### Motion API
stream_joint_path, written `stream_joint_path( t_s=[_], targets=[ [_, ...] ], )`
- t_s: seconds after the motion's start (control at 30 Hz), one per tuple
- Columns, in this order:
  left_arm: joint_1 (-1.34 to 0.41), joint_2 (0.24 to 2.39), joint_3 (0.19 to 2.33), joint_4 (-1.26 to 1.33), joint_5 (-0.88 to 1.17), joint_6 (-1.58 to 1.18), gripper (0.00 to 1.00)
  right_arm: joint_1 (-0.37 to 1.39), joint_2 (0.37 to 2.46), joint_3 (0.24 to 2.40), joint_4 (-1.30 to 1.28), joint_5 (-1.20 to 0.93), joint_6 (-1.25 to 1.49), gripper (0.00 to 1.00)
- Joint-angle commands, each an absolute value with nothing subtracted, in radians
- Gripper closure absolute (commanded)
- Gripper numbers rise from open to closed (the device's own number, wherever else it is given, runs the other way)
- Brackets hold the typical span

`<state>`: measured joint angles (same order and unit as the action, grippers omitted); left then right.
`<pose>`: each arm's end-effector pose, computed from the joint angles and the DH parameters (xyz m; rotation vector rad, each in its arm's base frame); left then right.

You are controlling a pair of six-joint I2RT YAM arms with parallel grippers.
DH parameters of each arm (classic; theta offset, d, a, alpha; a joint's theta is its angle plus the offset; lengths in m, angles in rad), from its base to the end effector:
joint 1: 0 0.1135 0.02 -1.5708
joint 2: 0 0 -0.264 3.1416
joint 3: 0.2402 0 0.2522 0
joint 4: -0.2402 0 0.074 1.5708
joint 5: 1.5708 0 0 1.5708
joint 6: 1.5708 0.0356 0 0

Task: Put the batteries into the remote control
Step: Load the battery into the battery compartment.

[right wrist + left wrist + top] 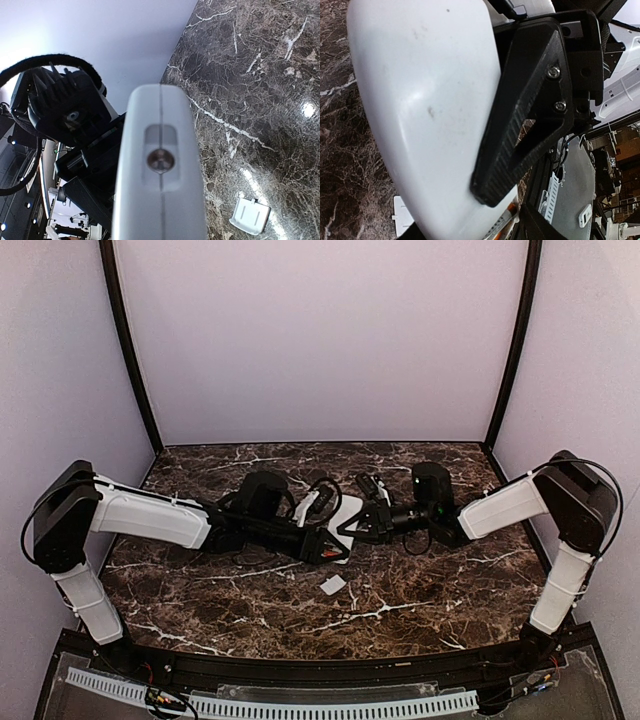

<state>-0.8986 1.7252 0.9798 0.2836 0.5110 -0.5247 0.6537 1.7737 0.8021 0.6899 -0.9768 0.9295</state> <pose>0.2201 -0.3045 0.2055 0.7741 2.1382 -1.3520 0.2608 0.2369 0.1775 -0.5367 2.1739 1.8885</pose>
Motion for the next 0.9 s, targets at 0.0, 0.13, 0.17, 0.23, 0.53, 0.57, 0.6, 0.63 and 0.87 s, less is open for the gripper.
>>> stream_joint_path(
  t_s=[0.0,0.13,0.17,0.23,0.53,0.57,0.6,0.63,0.87],
  targets=[
    [-0.89,1.705,0.949,0.317,0.548,-0.521,0.44,0.65,1.739,0.793,0.741,-1.005,0.945,1.0],
    [-0.883,1.705,0.938,0.324,0.549,-0.529,0.45,0.65,1.736,0.79,0.739,-1.004,0.945,1.0],
    [-0.882,1.704,0.934,0.333,0.549,-0.533,0.48,0.65,1.735,0.791,0.738,-1.004,0.944,1.0],
    [-0.876,1.698,0.923,0.347,0.551,-0.541,0.51,0.65,1.736,0.79,0.738,-1.005,0.942,1.0],
    [-0.86,1.701,0.921,0.304,0.511,-0.543,0.68,0.65,1.732,0.794,0.741,-1.007,0.94,1.0],
    [-0.86,1.702,0.923,0.296,0.502,-0.542,0.69,0.65,1.73,0.792,0.744,-1.008,0.941,1.0],
    [-0.86,1.706,0.927,0.285,0.498,-0.541,0.69,0.65,1.729,0.792,0.746,-1.009,0.942,1.0],
    [-0.86,1.708,0.929,0.28,0.492,-0.542,0.69,0.65,1.729,0.792,0.748,-1.009,0.941,1.0],
    [-0.859,1.718,0.957,0.272,0.505,-0.564,0.62,0.653,1.725,0.796,0.744,-1.006,0.939,1.0]
  ],
)
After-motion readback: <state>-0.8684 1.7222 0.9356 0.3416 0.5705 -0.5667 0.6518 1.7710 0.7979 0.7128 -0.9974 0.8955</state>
